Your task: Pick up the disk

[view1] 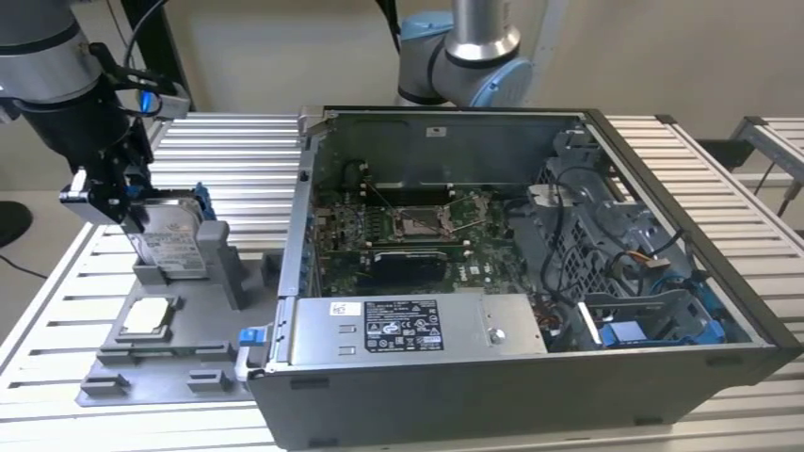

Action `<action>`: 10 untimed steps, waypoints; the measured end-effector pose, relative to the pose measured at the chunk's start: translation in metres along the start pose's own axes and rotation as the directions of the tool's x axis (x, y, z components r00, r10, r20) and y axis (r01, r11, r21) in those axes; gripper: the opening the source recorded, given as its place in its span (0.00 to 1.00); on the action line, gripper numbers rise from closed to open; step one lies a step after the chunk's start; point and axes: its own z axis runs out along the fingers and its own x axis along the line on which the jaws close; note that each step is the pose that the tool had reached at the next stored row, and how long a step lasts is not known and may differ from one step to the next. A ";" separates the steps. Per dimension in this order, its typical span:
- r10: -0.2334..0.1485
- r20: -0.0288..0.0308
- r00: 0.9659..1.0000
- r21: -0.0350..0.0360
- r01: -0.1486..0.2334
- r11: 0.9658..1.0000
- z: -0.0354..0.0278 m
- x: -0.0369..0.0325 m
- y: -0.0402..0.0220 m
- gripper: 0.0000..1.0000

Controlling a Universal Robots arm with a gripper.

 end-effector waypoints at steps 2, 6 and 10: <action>0.000 0.001 1.000 0.000 0.000 1.000 0.0004 -0.0001 0.0000 1.00; 0.000 0.002 1.000 0.000 0.000 1.000 0.0021 -0.0001 0.0000 1.00; 0.000 0.002 1.000 0.000 0.000 1.000 0.0022 -0.0001 0.0000 1.00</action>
